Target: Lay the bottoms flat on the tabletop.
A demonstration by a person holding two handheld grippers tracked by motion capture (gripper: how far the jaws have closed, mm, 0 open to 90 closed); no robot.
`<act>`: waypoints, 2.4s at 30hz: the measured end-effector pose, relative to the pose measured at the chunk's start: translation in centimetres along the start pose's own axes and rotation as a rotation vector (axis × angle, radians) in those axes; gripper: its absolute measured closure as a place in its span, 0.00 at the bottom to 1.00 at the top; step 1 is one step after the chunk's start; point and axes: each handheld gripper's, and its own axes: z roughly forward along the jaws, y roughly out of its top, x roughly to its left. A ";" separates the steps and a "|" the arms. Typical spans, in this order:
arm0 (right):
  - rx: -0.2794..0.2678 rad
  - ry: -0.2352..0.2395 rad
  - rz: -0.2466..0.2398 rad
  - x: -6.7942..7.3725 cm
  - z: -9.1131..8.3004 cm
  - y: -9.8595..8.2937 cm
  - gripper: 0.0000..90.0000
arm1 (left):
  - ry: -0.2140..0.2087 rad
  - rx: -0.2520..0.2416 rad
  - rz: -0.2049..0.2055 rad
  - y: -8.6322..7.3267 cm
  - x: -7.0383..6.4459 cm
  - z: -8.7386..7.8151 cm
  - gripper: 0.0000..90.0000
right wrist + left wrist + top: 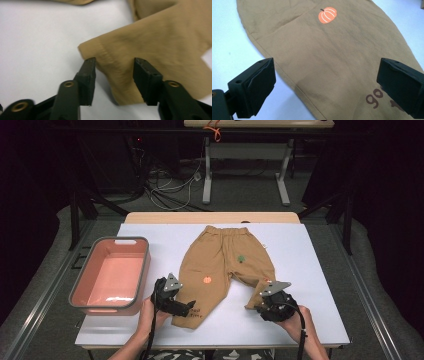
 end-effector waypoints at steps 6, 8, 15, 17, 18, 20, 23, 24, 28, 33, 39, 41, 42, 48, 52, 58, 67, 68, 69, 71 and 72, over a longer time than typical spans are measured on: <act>0.040 0.029 -0.002 -0.3 2.1 -0.7 0.70 | -0.004 -0.006 -0.005 0.0 0.1 0.0 0.02; 0.030 0.059 0.022 -0.5 2.1 -0.8 0.79 | -0.002 -0.002 -0.004 0.0 0.2 0.1 0.02; 0.011 0.027 0.023 -0.9 2.1 -1.2 1.00 | 0.004 -0.002 -0.001 0.0 0.0 0.0 0.02; 0.024 0.021 0.036 -0.8 1.8 -1.2 1.00 | 0.004 -0.004 0.002 0.0 0.1 0.0 0.02; 0.021 0.025 0.023 -0.8 1.7 -1.3 1.00 | 0.001 -0.001 -0.002 0.0 0.1 0.0 0.02; 0.013 0.020 0.027 -0.6 1.5 -1.3 1.00 | 0.001 -0.001 -0.002 0.0 0.1 0.0 0.02; 0.029 0.022 0.025 -0.3 0.9 -1.3 1.00 | 0.008 -0.006 0.001 0.0 0.1 -0.1 0.02; 0.018 0.019 0.024 -0.2 0.8 -1.3 1.00 | 0.005 -0.006 -0.003 0.0 0.1 -0.1 0.02; 0.021 0.033 0.032 0.1 0.2 -1.5 1.00 | 0.005 -0.004 0.000 0.0 0.2 -0.1 0.02; 0.014 0.061 0.032 0.5 -0.5 -1.8 1.00 | 0.007 -0.004 0.001 0.0 0.1 0.0 0.02; -0.002 0.109 0.044 0.6 -1.9 -2.0 1.00 | 0.004 -0.002 -0.002 0.0 0.1 0.0 0.02; 0.008 0.111 0.051 0.6 -2.3 -2.1 1.00 | 0.002 0.002 -0.004 0.0 0.0 0.0 0.02; 0.015 0.114 0.043 0.6 -2.4 -2.1 1.00 | 0.002 0.002 -0.002 0.0 0.0 0.0 0.02; 0.093 0.110 0.037 0.7 -1.6 -2.5 1.00 | -0.003 0.003 0.000 0.0 0.0 0.1 0.02; 0.089 0.124 0.049 0.4 -1.2 -2.6 0.82 | 0.002 0.004 0.001 0.0 0.0 0.1 0.02; 0.004 0.127 0.100 -0.3 -2.4 -2.5 0.65 | 0.004 0.003 -0.001 0.0 0.1 0.2 0.02; 0.015 0.165 0.100 -0.6 -3.1 -2.6 0.59 | 0.011 0.005 -0.005 0.0 0.4 0.3 0.02; 0.009 0.160 0.093 -0.6 -3.1 -2.6 0.58 | 0.009 0.007 -0.004 0.1 0.4 0.3 0.02; 0.011 0.169 0.095 -0.5 -3.2 -2.6 0.56 | 0.011 0.007 -0.008 0.0 0.4 0.4 0.02; -0.007 0.153 0.090 -0.5 -3.3 -2.5 0.53 | 0.013 0.004 -0.006 0.0 0.5 0.4 0.02; -0.015 0.159 0.112 -0.4 -3.4 -2.4 0.51 | 0.015 0.008 -0.007 0.0 0.6 0.3 0.02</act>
